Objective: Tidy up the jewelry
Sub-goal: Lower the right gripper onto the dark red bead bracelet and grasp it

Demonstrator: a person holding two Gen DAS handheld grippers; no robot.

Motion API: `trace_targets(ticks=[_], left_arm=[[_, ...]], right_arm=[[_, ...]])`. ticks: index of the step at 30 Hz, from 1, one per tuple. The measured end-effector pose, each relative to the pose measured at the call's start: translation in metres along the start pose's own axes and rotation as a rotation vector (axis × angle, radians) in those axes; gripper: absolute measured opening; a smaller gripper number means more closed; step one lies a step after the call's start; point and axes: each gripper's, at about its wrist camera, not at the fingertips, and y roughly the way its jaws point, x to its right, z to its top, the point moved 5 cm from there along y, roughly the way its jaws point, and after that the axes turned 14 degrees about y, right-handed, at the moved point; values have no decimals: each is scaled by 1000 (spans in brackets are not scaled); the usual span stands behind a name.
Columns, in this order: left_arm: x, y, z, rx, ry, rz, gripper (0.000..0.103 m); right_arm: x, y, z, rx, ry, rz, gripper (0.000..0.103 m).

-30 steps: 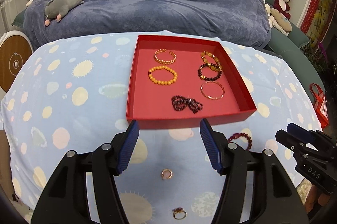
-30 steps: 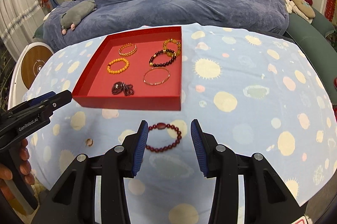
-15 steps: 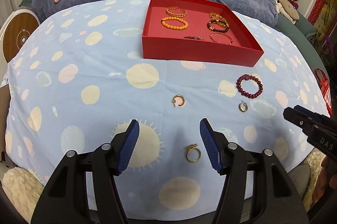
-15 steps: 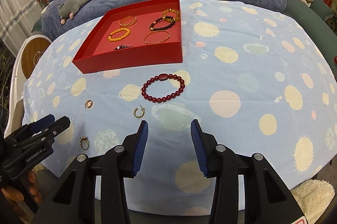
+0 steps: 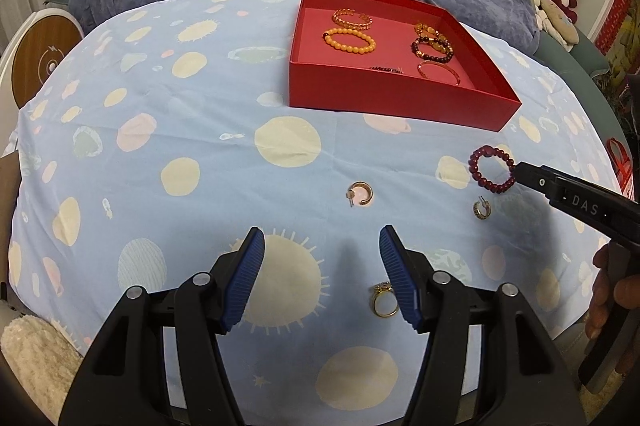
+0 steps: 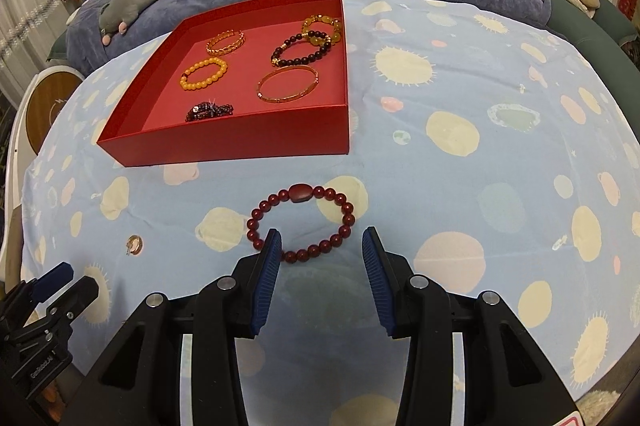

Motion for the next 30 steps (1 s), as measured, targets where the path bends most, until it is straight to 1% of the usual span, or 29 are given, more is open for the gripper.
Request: trace_targets(ticks=[8,11,13,14,16,18,20,23,30], left_arm=[[-3,7,1,-9,-11,-3,57],[-4,8,1,-13,-12,-2,57],[-7,9,0,-16,-22,-5,57],[-8,9,0,-17,-28,-5,57],[-10,8,-1,-16,-32,-5,57],[-10,7,-2,-15,-30,-2,57],[-10,7,-2,-14,-32,-5,57],[-7,4,-5,-11,-19,-18,57],[17,-6,-19,-11,34,-72,57]], right_arm=[[1,18,11,-8,-9,-23,37],[2,24,12,-22,-10,-30,30],[2,29,8,-41,-16,-30,22],[2,30,6,-38,-25,-35,18],[1,28,2,-33,-49,-43,15],[1,25,-3,-37,-66,-49,8],[4,20,-11,-40,-66,-56,8],[14,10,-25,-54,-29,-57,8],[30,-17,-69,-96,3,-57,8]])
